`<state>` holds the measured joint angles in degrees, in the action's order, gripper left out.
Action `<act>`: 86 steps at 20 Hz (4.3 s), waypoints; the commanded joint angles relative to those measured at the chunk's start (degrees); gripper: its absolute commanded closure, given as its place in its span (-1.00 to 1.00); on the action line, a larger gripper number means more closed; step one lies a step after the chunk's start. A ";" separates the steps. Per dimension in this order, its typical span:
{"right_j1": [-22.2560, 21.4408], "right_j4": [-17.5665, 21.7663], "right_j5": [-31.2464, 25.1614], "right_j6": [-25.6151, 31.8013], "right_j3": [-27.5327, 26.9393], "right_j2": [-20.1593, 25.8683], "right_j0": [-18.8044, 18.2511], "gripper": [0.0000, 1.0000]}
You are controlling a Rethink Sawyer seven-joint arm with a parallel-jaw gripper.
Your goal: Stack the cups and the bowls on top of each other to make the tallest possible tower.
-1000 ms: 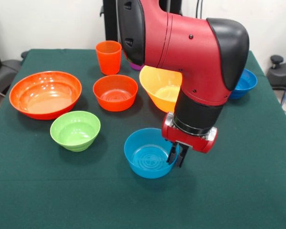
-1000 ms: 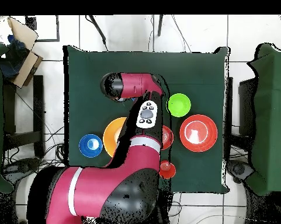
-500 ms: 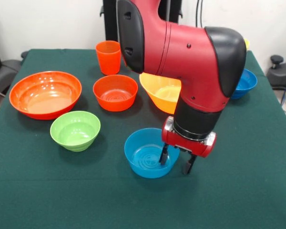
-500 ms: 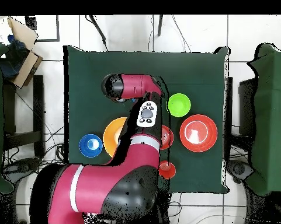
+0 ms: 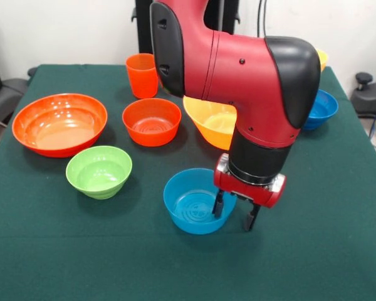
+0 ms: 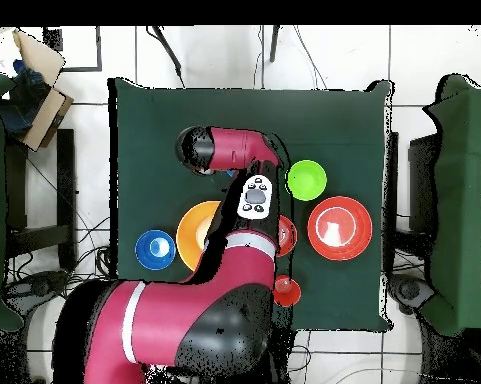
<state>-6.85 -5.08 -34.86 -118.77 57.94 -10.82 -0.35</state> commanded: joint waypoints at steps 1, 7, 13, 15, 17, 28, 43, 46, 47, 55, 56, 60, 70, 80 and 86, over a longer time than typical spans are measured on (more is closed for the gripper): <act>-1.34 -2.23 0.66 -8.16 5.30 5.67 0.09 -1.00; -6.50 -0.91 3.89 -6.56 11.54 4.70 -0.04 -1.00; -14.82 -0.25 9.15 -4.23 24.71 7.50 -2.77 -1.00; -18.65 0.00 6.33 -2.80 26.71 6.40 -2.56 -1.00; -18.45 -0.07 4.09 -0.58 26.14 7.73 -3.72 -1.00; -8.14 2.11 11.02 0.21 18.89 11.17 -5.20 -1.00; -8.71 1.91 7.58 1.45 18.67 12.28 -6.33 -1.00; -9.04 1.96 6.19 1.74 18.20 12.17 -6.30 -1.00; -9.06 1.96 5.96 1.77 18.03 12.18 -6.23 -1.00; -11.01 2.37 3.51 0.83 17.43 9.64 -4.50 -1.00; -11.43 2.55 2.81 0.92 17.14 9.10 -4.25 -1.00; -13.28 2.94 -0.57 1.75 15.86 7.70 -3.78 -1.00; -14.18 2.20 -2.81 0.59 16.37 8.50 -4.09 -1.00; -14.67 1.70 -3.81 -0.25 16.64 8.87 -3.75 -1.00; -16.46 -0.30 -7.22 -5.92 17.50 6.48 -0.01 -1.00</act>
<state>-22.08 -5.92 -33.49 -118.77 75.63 -6.77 -3.93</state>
